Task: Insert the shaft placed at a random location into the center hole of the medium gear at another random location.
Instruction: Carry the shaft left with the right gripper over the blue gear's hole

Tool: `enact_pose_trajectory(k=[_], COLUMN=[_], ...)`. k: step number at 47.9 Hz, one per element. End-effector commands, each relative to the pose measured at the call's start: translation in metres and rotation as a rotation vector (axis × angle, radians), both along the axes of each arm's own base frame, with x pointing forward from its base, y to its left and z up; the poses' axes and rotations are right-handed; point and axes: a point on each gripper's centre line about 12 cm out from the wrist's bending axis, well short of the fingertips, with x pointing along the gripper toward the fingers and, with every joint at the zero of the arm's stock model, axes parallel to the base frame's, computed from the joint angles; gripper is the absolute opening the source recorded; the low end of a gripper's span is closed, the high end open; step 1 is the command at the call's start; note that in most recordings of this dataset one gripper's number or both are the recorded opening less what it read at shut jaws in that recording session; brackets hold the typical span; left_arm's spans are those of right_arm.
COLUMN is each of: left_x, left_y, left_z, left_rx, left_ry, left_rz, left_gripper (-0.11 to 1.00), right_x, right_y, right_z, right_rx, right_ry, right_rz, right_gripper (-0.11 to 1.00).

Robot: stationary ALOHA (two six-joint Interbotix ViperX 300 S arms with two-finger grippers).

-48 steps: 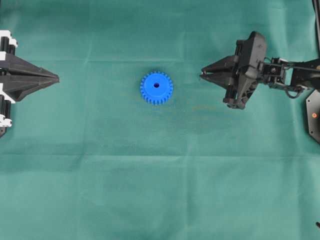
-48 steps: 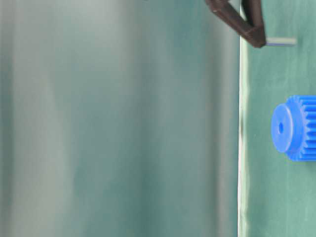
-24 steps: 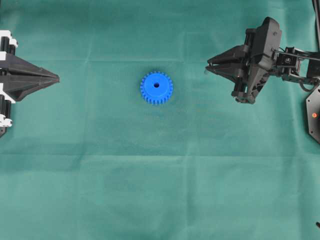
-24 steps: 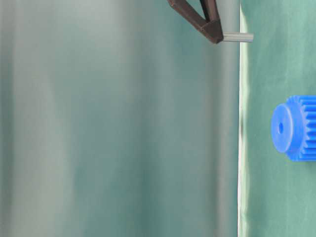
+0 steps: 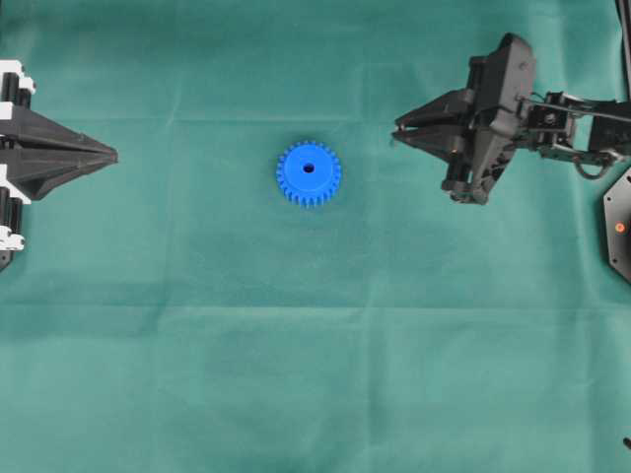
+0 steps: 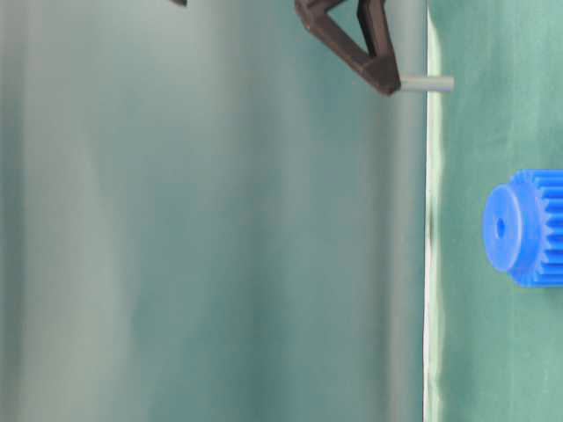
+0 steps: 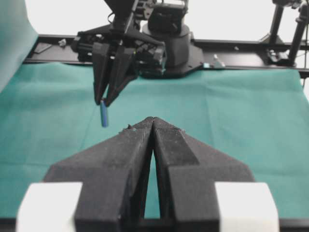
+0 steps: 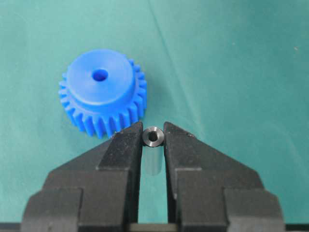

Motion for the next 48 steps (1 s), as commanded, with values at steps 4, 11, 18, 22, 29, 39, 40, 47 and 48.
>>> enact_pose_trajectory(k=[4, 11, 18, 22, 29, 39, 40, 47, 48], left_x=[0.002, 0.002, 0.002, 0.002, 0.002, 0.002, 0.002, 0.002, 0.002], left_y=[0.001, 0.001, 0.001, 0.001, 0.001, 0.001, 0.001, 0.001, 0.001], left_z=[0.006, 0.005, 0.005, 0.004, 0.004, 0.003, 0.003, 0.003, 0.003], left_rx=[0.0, 0.0, 0.0, 0.002, 0.002, 0.0, 0.002, 0.0, 0.002], left_ry=[-0.014, -0.012, -0.011, -0.009, -0.009, -0.003, -0.003, -0.003, -0.003], left_rz=[0.003, 0.003, 0.003, 0.003, 0.003, 0.003, 0.003, 0.003, 0.003], left_gripper=[0.0, 0.0, 0.0, 0.0, 0.0, 0.0, 0.0, 0.0, 0.0], right_x=[0.024, 0.045, 0.066, 0.076, 0.09, 0.102, 0.102, 0.104, 0.104], right_y=[0.003, 0.006, 0.009, 0.012, 0.013, 0.012, 0.012, 0.012, 0.012], right_z=[0.012, 0.013, 0.016, 0.016, 0.014, 0.011, 0.01, 0.009, 0.009], right_rx=[-0.01, -0.012, -0.013, -0.015, -0.017, -0.016, -0.016, -0.016, -0.016], right_ry=[-0.035, -0.041, -0.052, -0.057, -0.056, -0.053, -0.052, -0.052, -0.052], right_rz=[0.026, 0.048, 0.066, 0.079, 0.088, 0.091, 0.091, 0.091, 0.091], right_gripper=[0.14, 0.14, 0.14, 0.14, 0.14, 0.14, 0.14, 0.14, 0.14])
